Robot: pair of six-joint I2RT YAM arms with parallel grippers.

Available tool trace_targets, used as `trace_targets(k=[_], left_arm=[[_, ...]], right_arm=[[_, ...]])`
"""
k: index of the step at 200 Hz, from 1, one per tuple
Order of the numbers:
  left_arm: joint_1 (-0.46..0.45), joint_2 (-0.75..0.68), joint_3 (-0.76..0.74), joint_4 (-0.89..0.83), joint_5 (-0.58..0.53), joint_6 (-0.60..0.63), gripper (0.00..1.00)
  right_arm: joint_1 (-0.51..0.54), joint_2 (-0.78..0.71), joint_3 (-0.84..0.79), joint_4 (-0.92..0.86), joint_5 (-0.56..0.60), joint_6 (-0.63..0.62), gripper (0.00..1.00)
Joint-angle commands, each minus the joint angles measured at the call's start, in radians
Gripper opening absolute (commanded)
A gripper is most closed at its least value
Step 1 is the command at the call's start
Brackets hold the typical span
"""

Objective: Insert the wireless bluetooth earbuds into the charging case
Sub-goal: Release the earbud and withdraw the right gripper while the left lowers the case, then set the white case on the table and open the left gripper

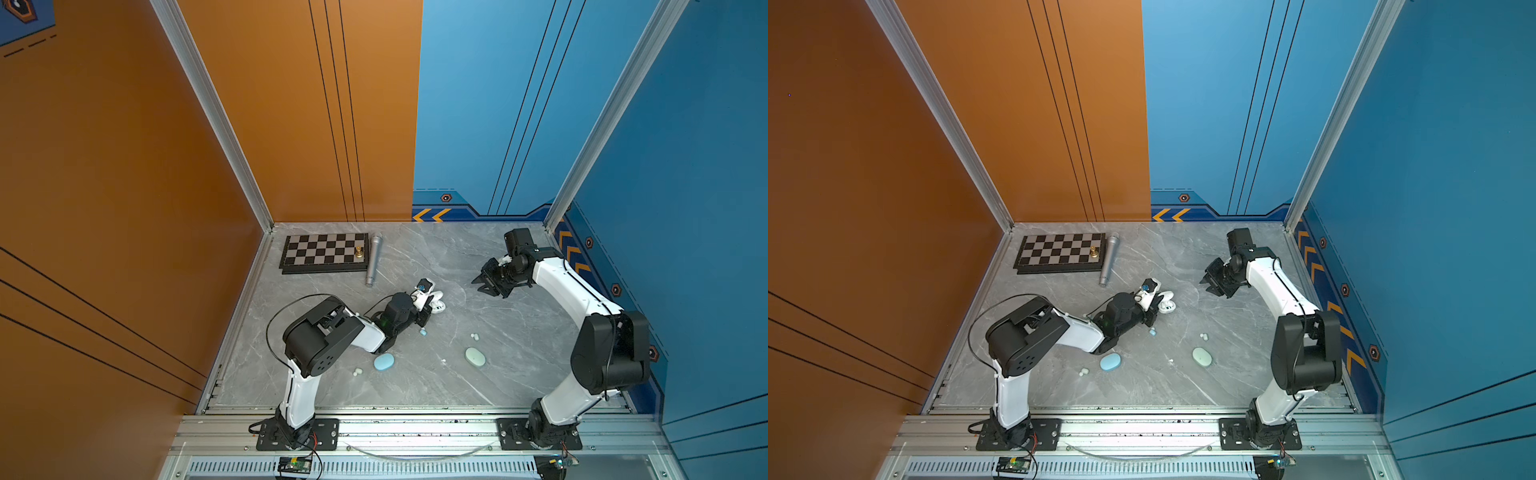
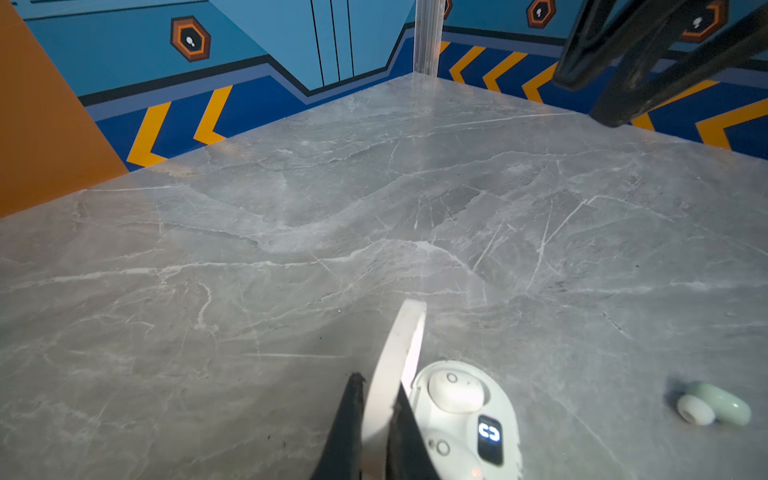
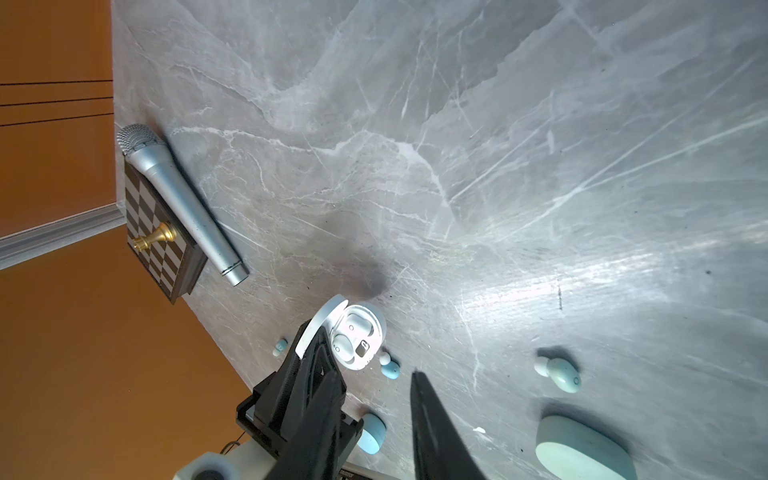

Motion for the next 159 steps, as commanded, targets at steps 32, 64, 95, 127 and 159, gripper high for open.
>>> trace_targets(k=[32, 64, 95, 127, 159], left_arm=[[-0.01, 0.058, 0.03, 0.052, -0.078, -0.044, 0.04], [-0.007, 0.085, 0.048, 0.052, -0.073, -0.047, 0.12], [-0.003, 0.102, 0.063, 0.051, -0.061, -0.05, 0.2], [0.006, 0.092, 0.054, 0.048, -0.05, -0.055, 0.32], [0.013, 0.018, 0.0, 0.045, -0.058, -0.043, 0.54]], right_arm=[[-0.003, 0.041, 0.05, -0.048, -0.055, -0.033, 0.32], [-0.005, 0.043, 0.051, -0.056, -0.052, -0.041, 0.32], [-0.008, 0.046, 0.063, -0.073, -0.04, -0.05, 0.32], [-0.008, 0.055, 0.08, -0.083, -0.025, -0.059, 0.33], [0.002, 0.055, 0.106, -0.1, 0.036, -0.106, 0.41]])
